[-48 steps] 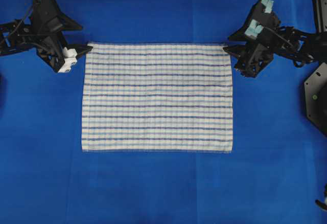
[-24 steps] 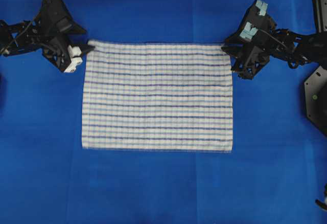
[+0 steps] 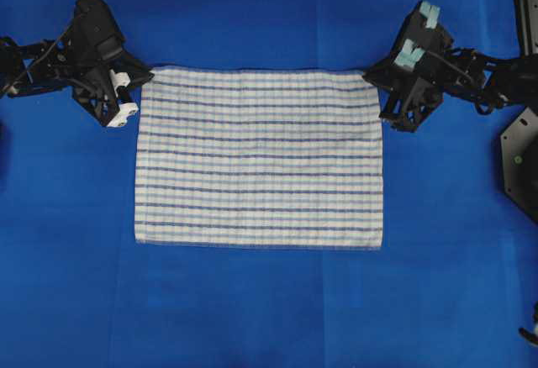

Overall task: Fold the blue towel.
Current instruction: 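Pull both top corners down toward the bottom edge, folding in half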

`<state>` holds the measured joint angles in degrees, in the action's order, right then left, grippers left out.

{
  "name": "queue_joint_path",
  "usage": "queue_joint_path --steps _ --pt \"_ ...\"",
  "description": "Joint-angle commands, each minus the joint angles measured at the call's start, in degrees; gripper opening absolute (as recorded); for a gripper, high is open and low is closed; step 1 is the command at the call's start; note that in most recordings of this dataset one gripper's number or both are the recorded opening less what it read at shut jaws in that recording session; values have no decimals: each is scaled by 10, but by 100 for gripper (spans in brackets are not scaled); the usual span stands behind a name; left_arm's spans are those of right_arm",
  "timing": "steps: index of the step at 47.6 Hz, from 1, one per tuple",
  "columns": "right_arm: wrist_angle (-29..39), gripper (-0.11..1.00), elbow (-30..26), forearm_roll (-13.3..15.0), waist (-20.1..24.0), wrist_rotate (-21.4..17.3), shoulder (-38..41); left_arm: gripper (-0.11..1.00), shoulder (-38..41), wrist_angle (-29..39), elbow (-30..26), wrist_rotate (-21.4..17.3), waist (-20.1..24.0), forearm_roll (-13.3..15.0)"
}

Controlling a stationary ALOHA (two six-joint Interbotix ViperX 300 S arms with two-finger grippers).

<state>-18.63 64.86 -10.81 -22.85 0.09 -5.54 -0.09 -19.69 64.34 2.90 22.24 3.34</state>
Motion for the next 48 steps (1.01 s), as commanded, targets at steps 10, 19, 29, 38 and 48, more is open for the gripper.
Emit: queue_joint_path --steps 10,19,29,38,48 --pt "42 28 -3 0 1 2 -100 4 -103 50 -6 -7 -6 -3" --pt "58 28 4 -1 1 -1 -120 4 -124 61 1 -4 -6 -4" --pt "83 28 6 -4 21 -4 -138 4 -139 65 5 4 -27 -4" --pt "112 28 25 -41 68 -20 -203 4 -187 77 19 8 -67 -4" --pt "112 28 52 -91 147 -35 -275 4 -242 72 40 30 -126 -2"
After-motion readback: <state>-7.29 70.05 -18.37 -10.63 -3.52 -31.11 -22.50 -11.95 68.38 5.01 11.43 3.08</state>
